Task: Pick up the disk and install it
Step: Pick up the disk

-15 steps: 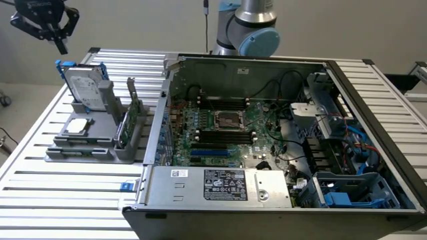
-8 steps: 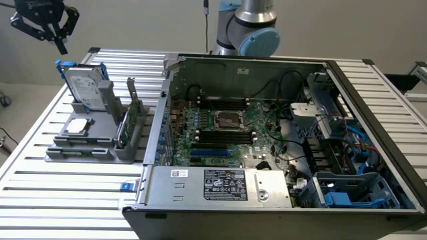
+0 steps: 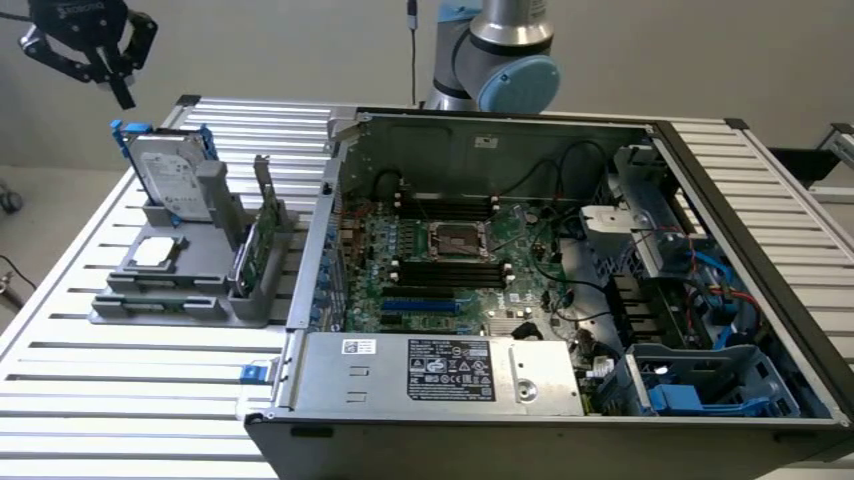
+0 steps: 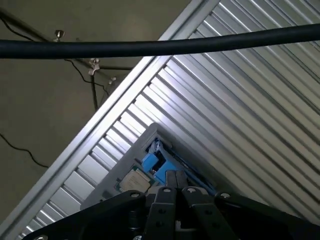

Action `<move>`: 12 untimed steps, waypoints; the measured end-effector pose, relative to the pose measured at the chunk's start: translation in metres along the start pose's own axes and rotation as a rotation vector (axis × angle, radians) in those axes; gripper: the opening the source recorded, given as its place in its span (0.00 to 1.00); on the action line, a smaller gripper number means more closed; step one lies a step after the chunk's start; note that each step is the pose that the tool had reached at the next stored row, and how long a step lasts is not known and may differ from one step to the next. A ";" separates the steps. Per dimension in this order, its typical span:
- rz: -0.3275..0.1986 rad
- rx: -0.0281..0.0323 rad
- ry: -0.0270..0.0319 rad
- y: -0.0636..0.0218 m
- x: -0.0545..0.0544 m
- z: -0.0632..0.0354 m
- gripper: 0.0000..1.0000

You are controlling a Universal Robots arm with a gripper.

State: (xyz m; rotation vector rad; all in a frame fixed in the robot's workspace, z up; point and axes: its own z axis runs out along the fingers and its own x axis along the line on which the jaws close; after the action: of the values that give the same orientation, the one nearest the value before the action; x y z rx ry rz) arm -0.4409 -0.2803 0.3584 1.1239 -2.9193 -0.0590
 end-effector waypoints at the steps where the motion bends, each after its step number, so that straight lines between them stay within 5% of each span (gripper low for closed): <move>1: -0.019 0.0003 0.0009 0.0000 0.000 0.0000 0.11; 4: -0.072 0.0046 0.0058 0.0001 0.000 0.0000 0.11; 12: -0.195 0.0348 0.0261 0.0000 0.000 -0.0001 0.11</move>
State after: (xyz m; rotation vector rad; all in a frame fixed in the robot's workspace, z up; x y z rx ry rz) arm -0.4409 -0.2803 0.3585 1.3995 -2.7892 0.0047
